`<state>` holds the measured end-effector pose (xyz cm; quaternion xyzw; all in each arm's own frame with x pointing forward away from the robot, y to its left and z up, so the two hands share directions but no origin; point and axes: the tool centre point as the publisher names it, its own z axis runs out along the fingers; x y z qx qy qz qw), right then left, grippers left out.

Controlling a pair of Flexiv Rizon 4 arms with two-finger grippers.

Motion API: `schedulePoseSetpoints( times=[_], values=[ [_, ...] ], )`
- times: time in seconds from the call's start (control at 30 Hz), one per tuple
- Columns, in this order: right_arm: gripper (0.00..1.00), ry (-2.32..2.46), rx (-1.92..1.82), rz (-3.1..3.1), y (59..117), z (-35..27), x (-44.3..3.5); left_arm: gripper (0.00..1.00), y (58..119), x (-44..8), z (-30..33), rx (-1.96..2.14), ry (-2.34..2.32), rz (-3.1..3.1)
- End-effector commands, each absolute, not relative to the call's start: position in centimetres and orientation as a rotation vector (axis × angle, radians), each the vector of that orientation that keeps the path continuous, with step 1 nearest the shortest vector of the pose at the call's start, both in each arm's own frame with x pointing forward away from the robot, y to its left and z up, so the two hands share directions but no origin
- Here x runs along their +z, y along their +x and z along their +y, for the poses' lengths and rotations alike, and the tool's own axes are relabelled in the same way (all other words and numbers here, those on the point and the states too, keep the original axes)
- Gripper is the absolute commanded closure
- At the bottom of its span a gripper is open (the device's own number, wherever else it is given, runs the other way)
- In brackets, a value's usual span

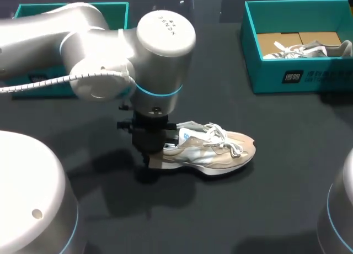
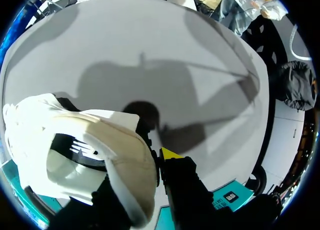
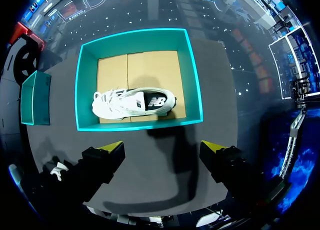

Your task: Take the shoe out of the shoebox, open the shoe tongue, remove and reinsert the insole, then place the shoe into the shoebox

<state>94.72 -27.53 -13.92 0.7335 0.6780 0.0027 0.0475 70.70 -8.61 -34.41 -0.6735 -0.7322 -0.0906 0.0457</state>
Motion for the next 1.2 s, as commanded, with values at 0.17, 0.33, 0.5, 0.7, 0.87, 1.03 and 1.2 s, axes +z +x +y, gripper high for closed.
schedulePoseSetpoints(
  times=[0.17,0.33,0.5,0.7,0.87,1.03,1.2],
  values=[
    [0.00,2.237,0.007,2.067,94.7,-27.5,-13.9,1.00,70.6,-36.7,-9.4,-0.294,-2.064,-2.210],
    [0.00,2.237,0.007,2.067,94.7,-27.5,-13.9,1.00,70.6,-37.5,-9.5,-0.290,-2.068,-2.206],
    [0.00,2.237,0.007,2.067,94.7,-27.5,-13.9,1.00,70.5,-38.2,-9.5,-0.286,-2.074,-2.194],
    [0.00,2.237,0.007,2.067,94.7,-27.5,-13.9,1.00,70.5,-38.9,-9.3,-0.284,-2.090,-2.177],
    [0.00,2.237,0.007,2.067,94.7,-27.5,-13.9,0.85,70.4,-39.2,-9.2,-0.271,-2.111,-2.172],
    [0.00,2.237,0.007,2.067,94.7,-27.5,-13.9,0.00,70.2,-36.9,-8.8,-0.228,-2.141,-2.231],
    [0.00,2.237,0.007,2.067,94.7,-27.5,-13.9,0.00,69.7,-33.1,-8.6,-0.174,-2.162,-2.330]
  ],
)
